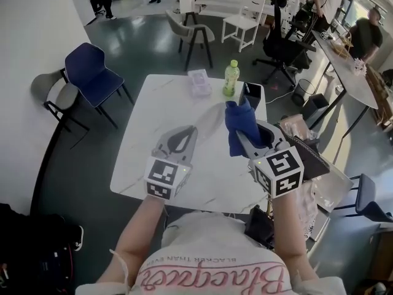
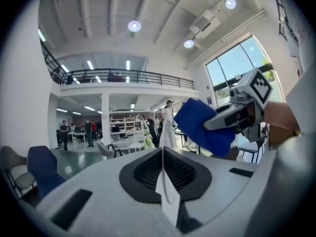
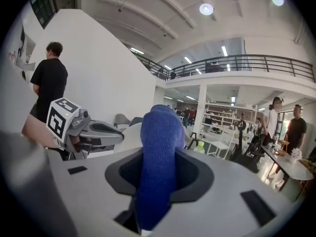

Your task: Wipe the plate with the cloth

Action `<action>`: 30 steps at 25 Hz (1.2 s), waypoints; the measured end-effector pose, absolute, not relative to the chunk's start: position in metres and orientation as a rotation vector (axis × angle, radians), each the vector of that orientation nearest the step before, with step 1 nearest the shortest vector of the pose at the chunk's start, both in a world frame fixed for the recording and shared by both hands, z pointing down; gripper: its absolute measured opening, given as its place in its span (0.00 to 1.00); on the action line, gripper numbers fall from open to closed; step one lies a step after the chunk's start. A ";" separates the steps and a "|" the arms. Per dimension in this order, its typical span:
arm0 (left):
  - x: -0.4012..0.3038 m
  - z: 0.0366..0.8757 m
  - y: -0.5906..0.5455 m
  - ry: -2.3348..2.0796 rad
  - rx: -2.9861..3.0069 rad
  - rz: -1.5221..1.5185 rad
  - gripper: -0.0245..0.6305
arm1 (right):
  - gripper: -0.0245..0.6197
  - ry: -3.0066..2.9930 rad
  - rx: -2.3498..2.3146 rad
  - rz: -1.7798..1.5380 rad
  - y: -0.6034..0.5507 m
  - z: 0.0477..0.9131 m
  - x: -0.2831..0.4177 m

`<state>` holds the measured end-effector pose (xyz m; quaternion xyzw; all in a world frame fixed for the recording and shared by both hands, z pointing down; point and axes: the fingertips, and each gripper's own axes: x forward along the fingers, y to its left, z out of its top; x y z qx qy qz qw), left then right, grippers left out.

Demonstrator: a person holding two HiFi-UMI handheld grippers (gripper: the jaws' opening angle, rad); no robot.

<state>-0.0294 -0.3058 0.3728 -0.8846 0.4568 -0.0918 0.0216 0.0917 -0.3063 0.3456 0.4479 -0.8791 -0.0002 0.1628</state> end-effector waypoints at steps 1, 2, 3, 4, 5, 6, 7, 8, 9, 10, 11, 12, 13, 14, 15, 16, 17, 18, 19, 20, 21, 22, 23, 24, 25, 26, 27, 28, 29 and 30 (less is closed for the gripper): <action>-0.031 0.371 -0.308 1.452 -2.765 -0.255 0.05 | 0.22 -2.510 1.291 -0.003 -0.304 0.345 0.091; -0.033 0.370 -0.310 1.487 -2.789 -0.225 0.05 | 0.22 -2.512 1.312 -0.001 -0.302 0.343 0.091; -0.035 0.368 -0.311 1.523 -2.812 -0.194 0.05 | 0.22 -2.515 1.342 0.010 -0.301 0.342 0.092; -0.037 0.368 -0.312 1.563 -2.834 -0.160 0.05 | 0.22 -2.519 1.380 0.030 -0.300 0.341 0.094; -0.039 0.368 -0.313 1.605 -2.853 -0.127 0.05 | 0.22 -2.526 1.416 0.057 -0.298 0.342 0.096; -0.041 0.369 -0.313 1.643 -2.868 -0.096 0.05 | 0.22 -2.534 1.443 0.084 -0.296 0.343 0.097; -0.043 0.370 -0.313 1.670 -2.881 -0.069 0.05 | 0.22 -2.539 1.458 0.105 -0.294 0.346 0.097; -0.044 0.370 -0.313 1.682 -2.891 -0.048 0.05 | 0.22 -2.541 1.464 0.119 -0.291 0.348 0.095; -0.044 0.370 -0.314 1.685 -2.897 -0.036 0.05 | 0.22 -2.542 1.465 0.128 -0.288 0.350 0.093; -0.044 0.370 -0.315 1.685 -2.899 -0.033 0.05 | 0.22 -2.542 1.465 0.135 -0.286 0.352 0.091; -0.044 0.370 -0.316 1.687 -2.895 -0.037 0.05 | 0.22 -2.544 1.465 0.145 -0.285 0.354 0.089; -0.044 0.370 -0.317 1.692 -2.888 -0.041 0.05 | 0.22 -2.547 1.463 0.157 -0.284 0.356 0.087; -0.044 0.369 -0.318 1.698 -2.881 -0.041 0.05 | 0.22 -2.549 1.460 0.168 -0.283 0.358 0.086; -0.044 0.368 -0.318 1.702 -2.877 -0.035 0.05 | 0.22 -2.548 1.457 0.174 -0.283 0.359 0.084; -0.043 0.366 -0.318 1.703 -2.876 -0.026 0.05 | 0.22 -2.545 1.454 0.172 -0.283 0.360 0.083; -0.042 0.365 -0.317 1.701 -2.875 -0.020 0.05 | 0.22 -2.542 1.453 0.163 -0.283 0.360 0.082; -0.040 0.364 -0.316 1.698 -2.873 -0.019 0.05 | 0.22 -2.542 1.451 0.152 -0.282 0.359 0.081; -0.039 0.363 -0.316 1.694 -2.869 -0.023 0.05 | 0.22 -2.545 1.451 0.143 -0.281 0.358 0.080; -0.037 0.363 -0.315 1.692 -2.865 -0.027 0.05 | 0.22 -2.551 1.451 0.135 -0.280 0.357 0.080; -0.036 0.363 -0.314 1.690 -2.865 -0.027 0.05 | 0.22 -2.555 1.454 0.128 -0.280 0.357 0.080; -0.035 0.364 -0.314 1.689 -2.867 -0.024 0.05 | 0.22 -2.557 1.458 0.123 -0.280 0.357 0.080; -0.035 0.365 -0.314 1.689 -2.871 -0.018 0.05 | 0.22 -2.556 1.464 0.120 -0.280 0.358 0.081; -0.035 0.365 -0.314 1.688 -2.873 -0.013 0.05 | 0.22 -2.554 1.472 0.119 -0.281 0.358 0.082; -0.035 0.365 -0.313 1.688 -2.874 -0.009 0.05 | 0.22 -2.552 1.482 0.118 -0.281 0.358 0.083; -0.036 0.364 -0.312 1.689 -2.874 -0.005 0.05 | 0.22 -2.550 1.493 0.118 -0.281 0.358 0.084; -0.037 0.364 -0.312 1.690 -2.873 -0.001 0.05 | 0.22 -2.548 1.507 0.119 -0.281 0.357 0.084; -0.038 0.363 -0.311 1.692 -2.872 0.005 0.05 | 0.22 -2.544 1.525 0.118 -0.282 0.357 0.085; -0.038 0.363 -0.310 1.692 -2.872 0.012 0.05 | 0.22 -2.537 1.544 0.118 -0.283 0.358 0.086; -0.038 0.364 -0.309 1.691 -2.875 0.018 0.05 | 0.22 -2.529 1.560 0.119 -0.283 0.360 0.087; -0.037 0.364 -0.308 1.688 -2.878 0.022 0.05 | 0.22 -2.525 1.571 0.124 -0.284 0.361 0.088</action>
